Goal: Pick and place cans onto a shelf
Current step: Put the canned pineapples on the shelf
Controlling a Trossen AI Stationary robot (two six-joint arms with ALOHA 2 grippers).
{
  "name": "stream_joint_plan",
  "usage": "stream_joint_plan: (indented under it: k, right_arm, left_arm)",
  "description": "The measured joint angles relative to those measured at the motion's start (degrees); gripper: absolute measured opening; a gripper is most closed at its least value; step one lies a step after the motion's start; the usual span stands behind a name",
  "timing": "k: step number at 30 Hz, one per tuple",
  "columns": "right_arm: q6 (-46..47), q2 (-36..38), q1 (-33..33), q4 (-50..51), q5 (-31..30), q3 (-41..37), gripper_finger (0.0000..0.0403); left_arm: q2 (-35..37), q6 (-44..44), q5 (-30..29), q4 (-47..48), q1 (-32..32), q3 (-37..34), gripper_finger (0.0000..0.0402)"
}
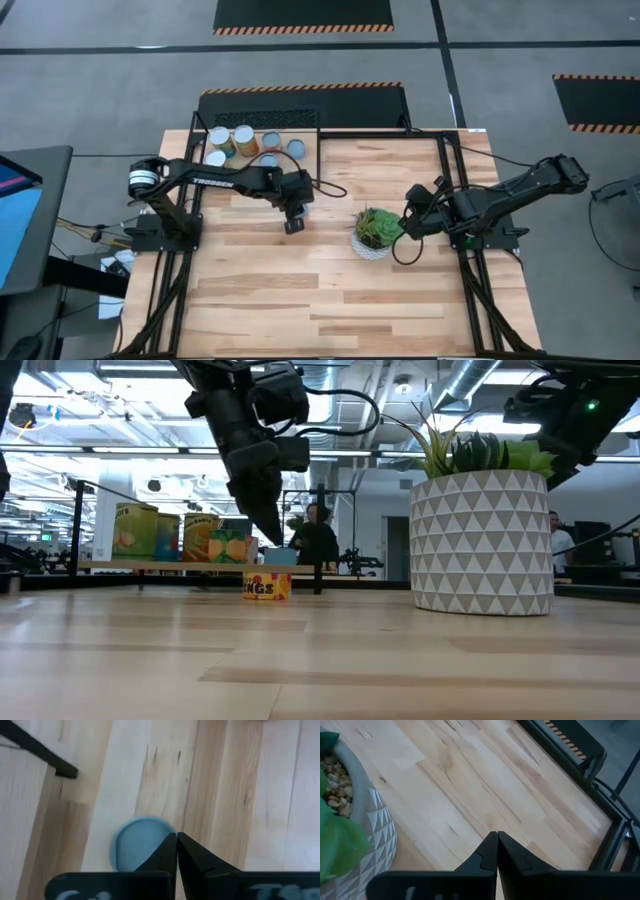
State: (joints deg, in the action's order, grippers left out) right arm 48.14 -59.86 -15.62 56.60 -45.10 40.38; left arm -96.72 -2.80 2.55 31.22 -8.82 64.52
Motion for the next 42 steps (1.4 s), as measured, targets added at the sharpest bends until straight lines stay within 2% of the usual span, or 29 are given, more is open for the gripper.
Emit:
stream_joint_plan:
  k: [4, 10, 14, 19, 26, 35, 42]
  right_arm:
    - [-0.1, 0.0, 0.0, 0.2, 0.0, 0.0, 0.0028]
    - [-0.1, 0.0, 0.0, 0.3, 0.0, 0.0, 0.0028]
    - [-0.1, 0.0, 0.0, 0.3, 0.0, 0.0, 0.0028]
    - [-0.1, 0.0, 0.0, 0.3, 0.0, 0.0, 0.0028]
    - [-0.1, 0.0, 0.0, 0.6, 0.3, 0.0, 0.0028]
    - [-0.1, 0.0, 0.0, 0.7, 0.3, 0.0, 0.0028]
    - [-0.1, 0.0, 0.0, 0.8, 0.3, 0.0, 0.0028]
  left_arm:
    - [-0.1, 0.5, 0.0, 0.6, 0.0, 0.6, 0.0]
    - [0.0, 6.6, -0.2, -0.6, -0.1, 1.3, 0.0013]
    - [0.0, 8.4, 0.0, -0.6, -0.2, 1.3, 0.0043]
    - [-0.1, 6.7, -0.2, -0.5, -0.2, 1.3, 0.0096]
    - [-5.8, 4.6, -1.9, 0.4, 0.5, 1.1, 0.0143]
    - [-7.3, 2.1, 0.4, 2.2, 0.7, 1.3, 0.0149]
    - [-7.3, 2.1, -0.4, 1.8, 1.7, 0.1, 0.0149]
